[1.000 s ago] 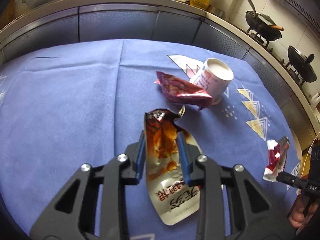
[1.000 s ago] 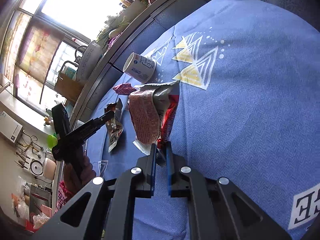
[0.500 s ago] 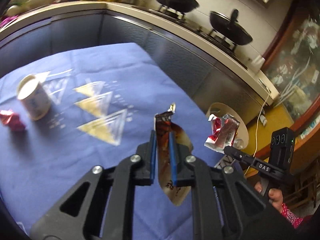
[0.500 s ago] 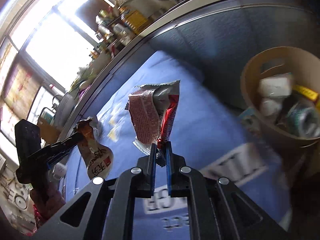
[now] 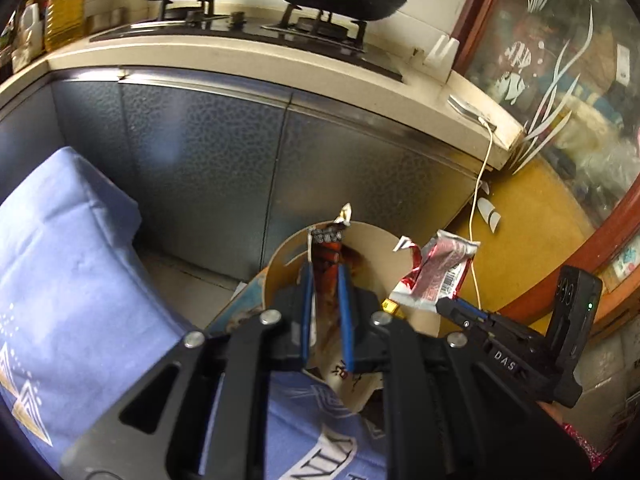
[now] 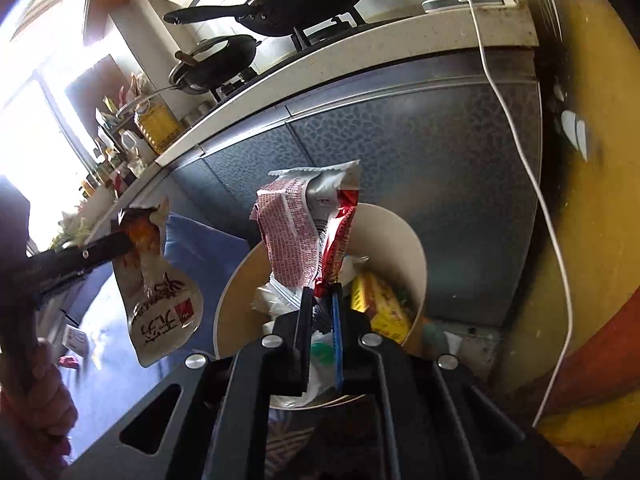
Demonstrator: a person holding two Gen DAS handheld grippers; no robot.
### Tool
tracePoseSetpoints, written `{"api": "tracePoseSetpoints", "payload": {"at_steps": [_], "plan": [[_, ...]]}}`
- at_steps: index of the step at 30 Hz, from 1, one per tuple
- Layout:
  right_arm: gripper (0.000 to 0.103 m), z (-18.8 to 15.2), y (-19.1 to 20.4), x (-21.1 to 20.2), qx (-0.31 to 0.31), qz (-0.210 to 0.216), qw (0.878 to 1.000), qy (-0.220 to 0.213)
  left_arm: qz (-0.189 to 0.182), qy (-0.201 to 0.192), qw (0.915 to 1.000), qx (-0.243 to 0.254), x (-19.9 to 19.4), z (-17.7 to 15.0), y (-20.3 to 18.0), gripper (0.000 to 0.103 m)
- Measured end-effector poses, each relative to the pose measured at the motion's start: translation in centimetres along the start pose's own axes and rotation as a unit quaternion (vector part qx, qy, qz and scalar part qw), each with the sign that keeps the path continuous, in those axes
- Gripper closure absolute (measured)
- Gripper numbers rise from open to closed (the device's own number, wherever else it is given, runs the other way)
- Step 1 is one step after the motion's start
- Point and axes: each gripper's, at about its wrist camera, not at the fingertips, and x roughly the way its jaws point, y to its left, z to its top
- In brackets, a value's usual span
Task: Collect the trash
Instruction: 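Withdraw both open tools from the bin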
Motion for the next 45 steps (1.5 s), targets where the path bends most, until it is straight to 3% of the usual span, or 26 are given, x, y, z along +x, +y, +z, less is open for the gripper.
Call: {"api": "tracePoseSetpoints", "payload": {"at_steps": [2, 4, 5, 7, 8, 9, 11, 18, 25, 28, 34, 45], "plan": [[0.094, -0.3, 0.4, 1.4, -0.027, -0.025, 0.999, 0.023, 0.022, 0.027, 0.9993, 0.016, 2.7, 0.0, -1.1, 0.089], [0.093, -0.9, 0.0, 2.2, -0.036, -0.034, 0.998, 0.037, 0.046, 0.056, 0.9971, 0.023, 5.2, -0.8, -1.4, 0.067], [0.092, -1.1, -0.1, 2.3, -0.036, -0.029, 0.998, 0.039, 0.058, 0.069, 0.9956, 0.025, 6.1, -1.2, -1.5, 0.048], [0.087, -1.6, -0.6, 2.2, -0.027, -0.023, 0.999, 0.030, 0.070, 0.077, 0.9943, 0.025, 6.8, -2.0, -1.5, 0.044], [0.075, -1.8, -0.8, 1.9, -0.021, -0.022, 0.999, 0.022, 0.067, 0.078, 0.9944, 0.024, 6.7, -2.3, -1.4, 0.044], [0.050, -2.0, -1.1, 1.6, -0.013, -0.020, 1.000, 0.014, 0.066, 0.078, 0.9945, 0.022, 6.5, -2.5, -1.3, 0.044], [0.035, -2.1, -1.1, 0.9, 0.000, -0.017, 1.000, -0.010, 0.066, 0.068, 0.9953, 0.020, 5.4, -2.6, -1.2, 0.044], [0.035, -1.6, -0.2, -1.9, 0.032, 0.006, 0.998, -0.055, 0.068, 0.001, 0.9977, -0.003, -1.0, -3.5, -0.2, 0.044], [0.035, -2.7, 4.0, -3.5, 0.056, 0.042, 0.996, -0.061, 0.151, -0.056, 0.9869, 0.001, -7.3, -7.4, 0.9, 0.043], [0.035, -3.6, 5.9, -3.9, 0.068, 0.058, 0.994, -0.055, 0.183, -0.067, 0.9809, 0.005, -9.3, -9.1, 1.3, 0.043], [0.035, -3.9, 9.2, -5.1, 0.062, 0.068, 0.995, -0.046, 0.206, -0.092, 0.9742, 0.004, -12.8, -11.6, 2.3, 0.035], [0.035, -4.2, 12.8, -6.7, 0.035, 0.068, 0.996, -0.048, 0.212, -0.106, 0.9711, -0.026, -15.7, -13.5, 3.9, 0.034]]}}
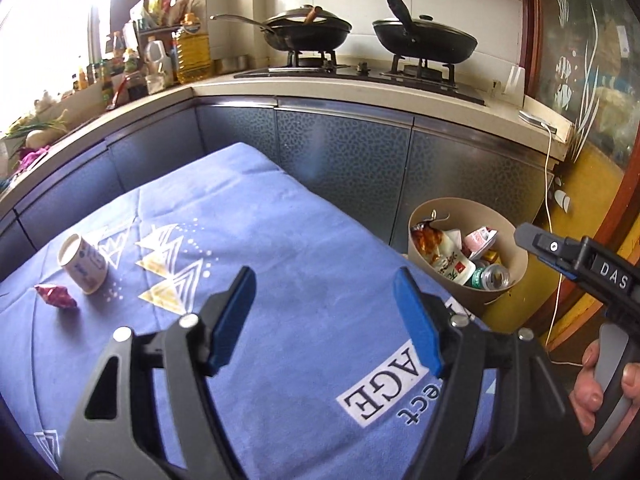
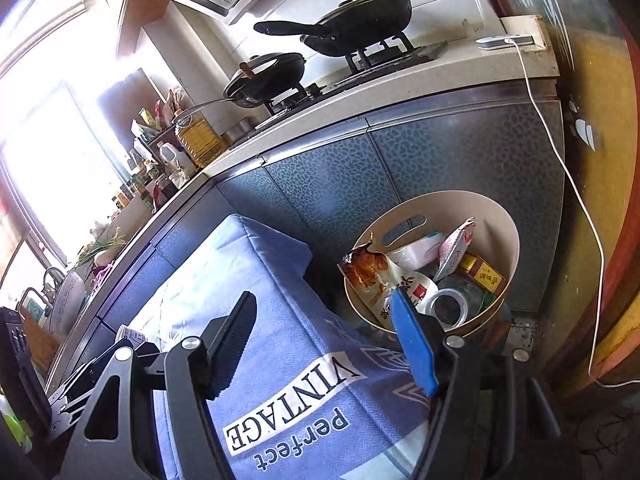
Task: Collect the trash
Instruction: 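Withdraw both open tools from the bin, then move both open tools back over the table toward the white cup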
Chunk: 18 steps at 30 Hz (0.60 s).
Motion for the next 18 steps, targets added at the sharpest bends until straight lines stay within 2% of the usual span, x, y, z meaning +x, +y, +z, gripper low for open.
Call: {"api": "tracePoseSetpoints", "payload": {"at_steps": [10, 18], "plan": [[0.035, -1.0, 3.1, 0.5, -0.023, 0.010, 1.000, 0.009, 0.018, 0.003, 0.9992, -0.036, -0.7, -1.2, 3.4, 0.034], [0.035, -1.9, 2.6, -0.6, -0.016, -0.017, 1.000, 0.007, 0.000, 0.000, 0.9991, -0.041, -1.0, -1.3, 3.6, 0.034]]}}
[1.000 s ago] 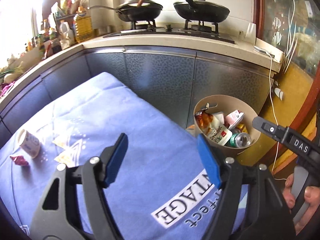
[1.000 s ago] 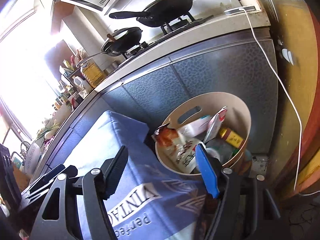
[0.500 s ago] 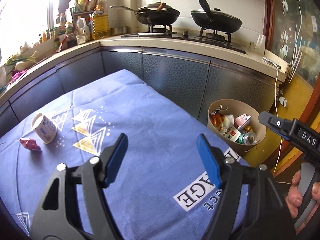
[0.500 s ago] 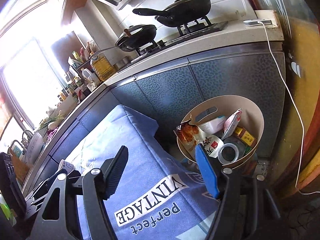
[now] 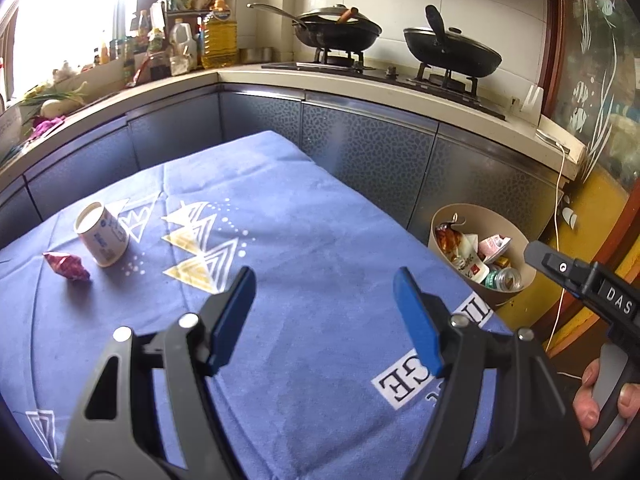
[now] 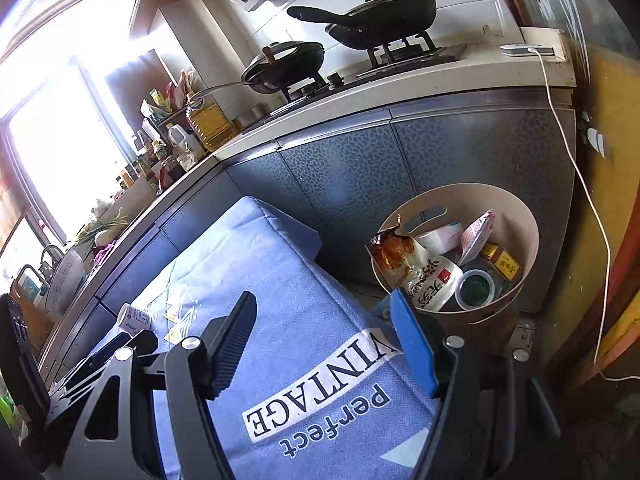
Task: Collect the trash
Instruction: 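Move both open tools back over the table toward the white cup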
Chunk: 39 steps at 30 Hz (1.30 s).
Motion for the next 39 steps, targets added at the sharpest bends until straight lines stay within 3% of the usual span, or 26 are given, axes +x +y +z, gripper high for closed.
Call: {"api": "tracePoseSetpoints", "payload": {"at_steps": [6, 9, 12, 39], "plan": [[0.035, -0.5, -2.0, -1.1, 0.021, -0.026, 0.999, 0.001, -0.018, 0.004, 0.9996, 0.023, 0.2, -0.2, -1.9, 0.034], [0.035, -0.5, -2.7, -1.1, 0.029, -0.030, 0.999, 0.005, -0.021, 0.004, 0.9993, 0.029, 0.3, -0.3, -2.5, 0.027], [0.035, -0.5, -3.0, -1.0, 0.037, -0.027, 0.999, 0.008, -0.021, 0.002, 0.9991, 0.036, 0.2, -0.3, -2.8, 0.027], [0.035, -1.4, 1.7, 1.9, -0.002, 0.016, 0.999, 0.044, 0.017, 0.016, 0.9997, 0.000, 0.2, -1.4, 1.5, 0.022]]}}
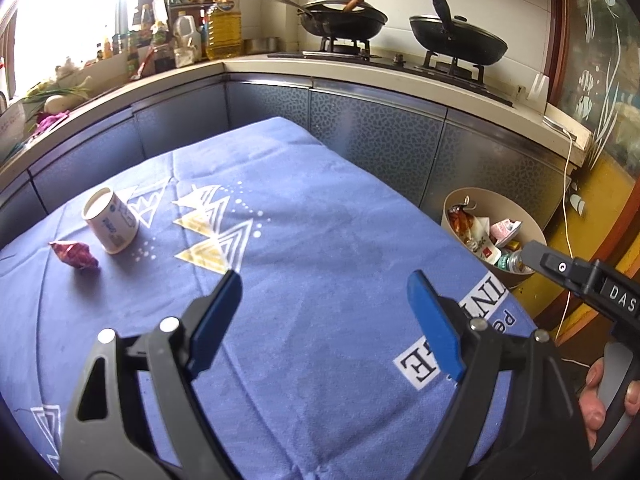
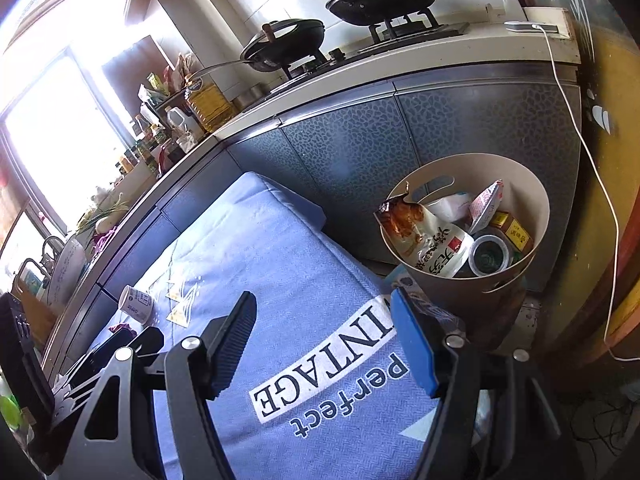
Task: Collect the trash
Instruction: 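Move both open tools back over the table toward the white cup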
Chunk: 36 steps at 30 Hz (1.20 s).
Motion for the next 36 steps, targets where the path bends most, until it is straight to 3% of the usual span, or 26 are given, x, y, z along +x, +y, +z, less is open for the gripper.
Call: {"api": "tracePoseSetpoints", "payload": {"at_steps": [25, 36], "plan": [[0.035, -2.0, 8.0, 4.0, -0.082, 0.050, 0.994, 0.048, 0.066, 0.019, 0.9955, -0.065, 0.6, -2.3, 7.5, 0.022], [0.035, -3.2, 11.2, 6.1, -0.114, 0.070, 0.988, 0.077, 0.082, 0.028, 0.9883, -0.126, -0.1, -3.7, 14.0, 0.021]]}}
